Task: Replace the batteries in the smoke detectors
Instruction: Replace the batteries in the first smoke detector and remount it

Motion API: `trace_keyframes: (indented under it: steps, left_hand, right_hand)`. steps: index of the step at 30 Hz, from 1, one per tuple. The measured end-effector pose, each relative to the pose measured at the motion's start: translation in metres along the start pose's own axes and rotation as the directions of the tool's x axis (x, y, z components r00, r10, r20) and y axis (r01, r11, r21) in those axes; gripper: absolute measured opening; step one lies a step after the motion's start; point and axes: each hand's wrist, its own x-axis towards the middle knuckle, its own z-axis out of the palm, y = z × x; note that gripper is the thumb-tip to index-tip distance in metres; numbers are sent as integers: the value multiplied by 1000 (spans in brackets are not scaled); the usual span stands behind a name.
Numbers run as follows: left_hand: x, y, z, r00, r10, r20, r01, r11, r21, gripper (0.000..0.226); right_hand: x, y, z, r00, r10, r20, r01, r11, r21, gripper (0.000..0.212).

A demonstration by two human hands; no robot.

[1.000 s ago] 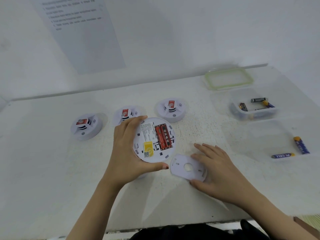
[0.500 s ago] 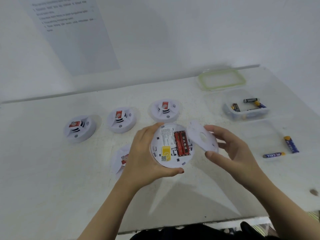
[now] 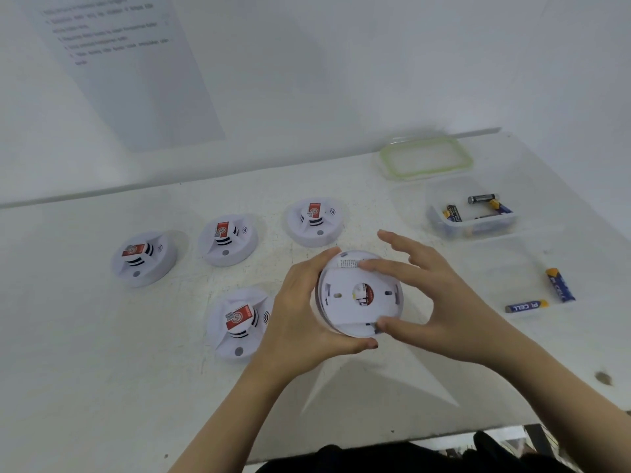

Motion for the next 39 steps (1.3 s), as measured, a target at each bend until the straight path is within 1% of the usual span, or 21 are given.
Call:
trace_keyframes:
  steps: [5, 10, 12, 15, 18, 20, 23, 29, 34, 39]
  left_hand:
    - [2, 0, 1, 999, 11, 32, -11, 1000, -8, 98]
    - [3, 0, 2, 999, -20, 35, 22, 999, -45, 97]
    - [4, -1, 2, 999, -28, 29, 29, 998, -60, 98]
    - [5, 0, 0, 999, -42, 23, 44, 995, -87, 98]
    - [6, 1, 0, 999, -43, 21, 45, 994, -99, 97]
    - [6, 1, 0, 999, -44, 23, 46, 994, -97, 98]
    - [5, 1, 0, 998, -57, 28, 60, 993, -101, 100]
    - [7, 2, -1, 999, -37, 8, 37, 996, -76, 102]
    - [8, 2, 1, 1000, 8, -26, -9, 999, -50, 104]
    - [11, 5, 2, 994, 81, -71, -80, 997, 13, 98]
  right_hand:
    - [4, 4, -5, 999, 25, 41, -26, 1000, 18, 64]
    - [5, 5, -10, 993, 41, 112, -41, 999, -8, 65]
    - [6, 4, -9, 992, 50, 116, -53, 998, 19, 64]
    - [8, 3, -7, 994, 78, 80, -86, 990, 108, 61]
    - [9, 1, -4, 999, 34, 32, -39, 986, 165, 63]
    - [10, -1, -2, 1000, 29, -5, -28, 982, 186, 64]
    - [10, -2, 1, 998, 41, -45, -31, 981, 189, 64]
    - [9, -8, 4, 992, 60, -112, -41, 985, 168, 58]
    - [10, -13, 7, 983, 91, -159, -60, 980, 188, 58]
    - [9, -14, 12, 973, 109, -205, -69, 978, 195, 58]
